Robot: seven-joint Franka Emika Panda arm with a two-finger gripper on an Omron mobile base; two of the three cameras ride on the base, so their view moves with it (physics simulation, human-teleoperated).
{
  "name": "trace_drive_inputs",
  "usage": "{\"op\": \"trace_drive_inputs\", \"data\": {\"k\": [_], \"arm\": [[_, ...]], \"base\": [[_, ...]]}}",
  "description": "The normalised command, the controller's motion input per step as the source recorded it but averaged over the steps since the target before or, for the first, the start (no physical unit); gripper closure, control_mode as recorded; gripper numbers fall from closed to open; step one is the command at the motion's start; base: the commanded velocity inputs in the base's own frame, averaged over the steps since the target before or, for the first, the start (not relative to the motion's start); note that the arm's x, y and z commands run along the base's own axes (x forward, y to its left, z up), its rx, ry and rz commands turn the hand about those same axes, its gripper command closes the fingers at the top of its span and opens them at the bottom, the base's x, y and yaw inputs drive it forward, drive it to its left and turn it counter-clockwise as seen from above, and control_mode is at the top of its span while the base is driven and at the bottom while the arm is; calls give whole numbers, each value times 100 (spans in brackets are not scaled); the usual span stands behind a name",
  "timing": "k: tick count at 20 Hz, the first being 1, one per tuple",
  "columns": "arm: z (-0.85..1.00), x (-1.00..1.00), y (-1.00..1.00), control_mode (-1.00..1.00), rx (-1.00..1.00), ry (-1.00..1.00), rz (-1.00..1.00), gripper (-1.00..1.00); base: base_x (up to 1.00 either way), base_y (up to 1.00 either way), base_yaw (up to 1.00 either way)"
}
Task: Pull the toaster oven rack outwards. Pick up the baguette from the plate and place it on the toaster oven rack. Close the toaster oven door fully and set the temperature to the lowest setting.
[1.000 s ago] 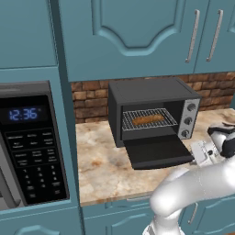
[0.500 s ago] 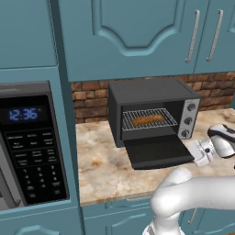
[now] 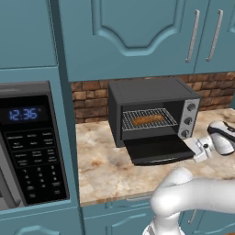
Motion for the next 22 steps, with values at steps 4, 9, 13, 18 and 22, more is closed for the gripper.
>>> {"op": "trace_drive_inputs", "data": {"k": [4,9,13,18,22], "arm": [[93,0,60,-100,3,10,-15,-100],[86,0,85,-100,0,9,-18,-100],[60,0,100,-100,0,5,-25,-100],[51,1,100,-100,0,7,-31,-100],[64,10,100,-100,0,4,-33,-100]], "base": [[0,0,0],[0,0,0],[0,0,0],[0,0,0],[0,0,0]]}}
